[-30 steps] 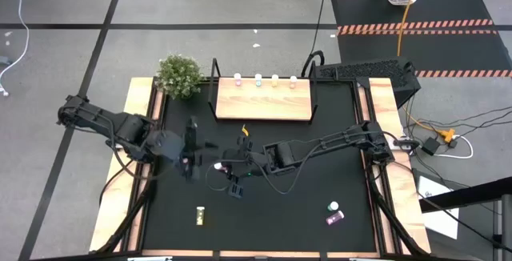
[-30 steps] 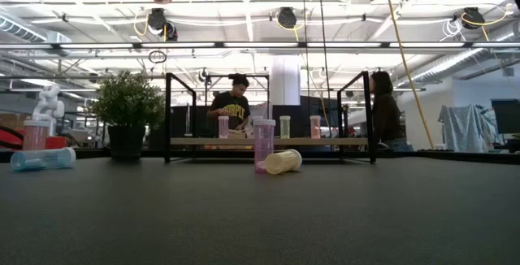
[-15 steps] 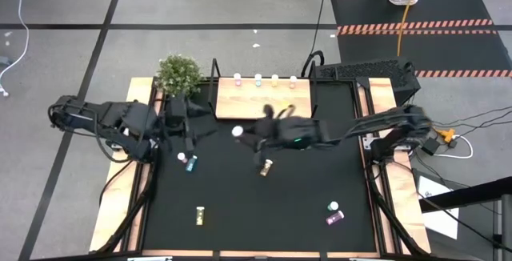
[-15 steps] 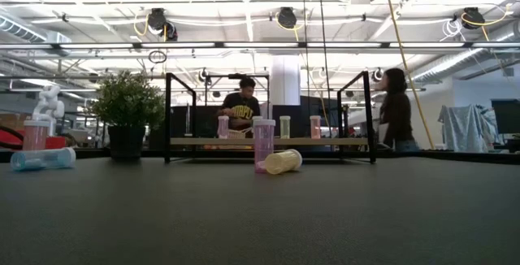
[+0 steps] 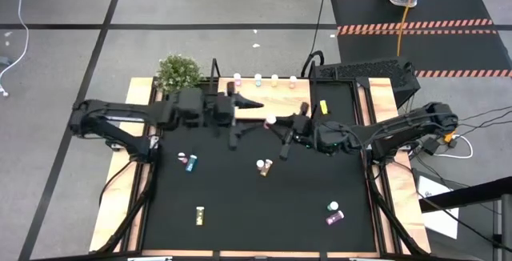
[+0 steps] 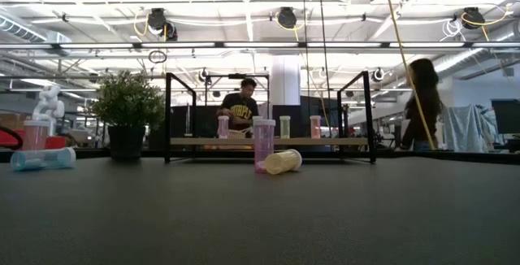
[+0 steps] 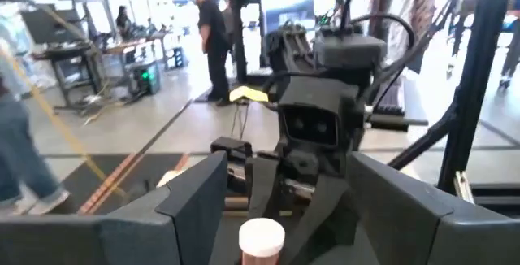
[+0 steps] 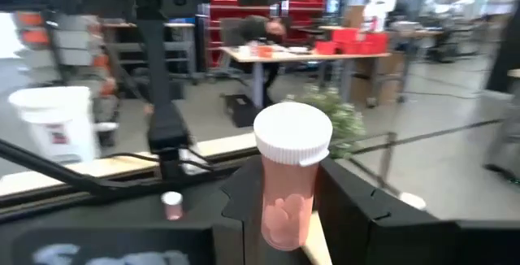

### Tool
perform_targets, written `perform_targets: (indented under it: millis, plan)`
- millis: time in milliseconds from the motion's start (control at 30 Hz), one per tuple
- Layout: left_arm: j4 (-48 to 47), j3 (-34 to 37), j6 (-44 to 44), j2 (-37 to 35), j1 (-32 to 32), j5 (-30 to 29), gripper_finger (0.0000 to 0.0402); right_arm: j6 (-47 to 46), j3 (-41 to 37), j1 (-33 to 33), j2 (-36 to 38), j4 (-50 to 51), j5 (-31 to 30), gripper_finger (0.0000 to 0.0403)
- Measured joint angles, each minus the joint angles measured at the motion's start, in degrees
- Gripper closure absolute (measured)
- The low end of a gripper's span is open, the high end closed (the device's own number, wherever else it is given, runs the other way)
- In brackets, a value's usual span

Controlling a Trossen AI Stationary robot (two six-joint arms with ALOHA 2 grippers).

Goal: Pick and place medicine bottles onto shelf by color
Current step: Put the bottom left pink pill bottle on the shelf aligned with the other pink pill bottle

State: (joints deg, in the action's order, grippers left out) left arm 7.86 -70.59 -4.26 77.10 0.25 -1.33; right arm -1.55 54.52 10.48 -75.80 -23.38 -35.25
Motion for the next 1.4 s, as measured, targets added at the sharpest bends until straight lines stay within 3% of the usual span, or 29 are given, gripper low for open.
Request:
perform_targets:
  millis: [133,233,467,667,867,1033,1233,1400]
  plan:
    - [6.1,0.0,1.6,3.4,2.7,6.9,0.0146,1.4,-1.3,1.6,1.3,1.6,-6.4,0.0312]
    - [7.6,-0.6,4.7,5.6,4.3,9.3,0.0146,1.4,-1.3,2.0,3.8,5.3,-7.0,0.0312]
    - [8.8,-1.1,5.8,8.8,6.7,7.2,0.0147,3.1,-1.3,0.7,11.4,15.8,-6.7,0.0312]
    - [9.6,-1.1,6.3,10.4,6.9,1.1,0.0147,3.9,-1.3,-1.5,15.9,24.0,-3.4,0.0312]
    - [21.0,-1.1,10.5,17.9,6.8,1.1,0.0147,5.1,-1.3,-2.6,16.3,27.3,2.5,0.0312]
    - [27.4,-1.2,13.9,21.3,6.8,1.3,0.0147,5.1,-1.3,-2.6,16.6,29.8,2.5,0.0312]
    - [21.2,-6.6,9.6,21.4,7.7,3.3,0.0147,1.5,-1.5,-3.4,16.5,33.1,2.3,0.0312]
    - [9.2,-14.2,2.1,21.9,8.5,6.8,0.0147,0.7,-5.0,-4.7,16.4,28.2,2.3,0.0312]
